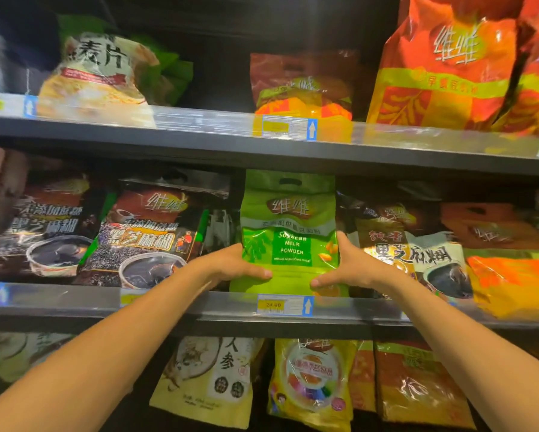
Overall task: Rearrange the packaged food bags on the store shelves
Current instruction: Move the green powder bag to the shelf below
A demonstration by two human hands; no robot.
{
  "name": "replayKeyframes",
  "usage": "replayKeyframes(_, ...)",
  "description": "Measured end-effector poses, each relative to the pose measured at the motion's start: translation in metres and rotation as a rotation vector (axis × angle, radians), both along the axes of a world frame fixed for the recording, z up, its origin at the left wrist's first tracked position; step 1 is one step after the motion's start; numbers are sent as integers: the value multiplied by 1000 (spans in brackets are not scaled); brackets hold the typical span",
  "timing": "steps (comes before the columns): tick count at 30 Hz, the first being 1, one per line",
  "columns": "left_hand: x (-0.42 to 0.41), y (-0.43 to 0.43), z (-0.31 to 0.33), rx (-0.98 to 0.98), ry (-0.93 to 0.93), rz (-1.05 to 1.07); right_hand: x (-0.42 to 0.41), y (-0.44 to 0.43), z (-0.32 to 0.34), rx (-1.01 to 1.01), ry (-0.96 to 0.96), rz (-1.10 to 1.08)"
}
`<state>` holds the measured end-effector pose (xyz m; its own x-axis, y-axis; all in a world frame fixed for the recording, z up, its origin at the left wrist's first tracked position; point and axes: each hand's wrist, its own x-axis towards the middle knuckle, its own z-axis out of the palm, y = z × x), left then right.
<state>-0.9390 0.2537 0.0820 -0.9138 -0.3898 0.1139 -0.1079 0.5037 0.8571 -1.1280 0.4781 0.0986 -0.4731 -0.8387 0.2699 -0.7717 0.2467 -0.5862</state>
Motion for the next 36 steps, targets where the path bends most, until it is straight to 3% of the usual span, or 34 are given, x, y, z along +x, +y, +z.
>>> replayKeyframes(5,-3,-11,7,37,-92,-11,2,-5,0,5,93,-39)
replayKeyframes(14,-19,-14,9,-144,-88,319,2,-38,-2,-1,272,-223)
replayKeyframes(25,-22,-15,7,-314,-71,318,11,-40,-4,13,349,-341)
replayKeyframes(36,3,3,14,-353,-83,287,36,-37,-7,-11,500,-470)
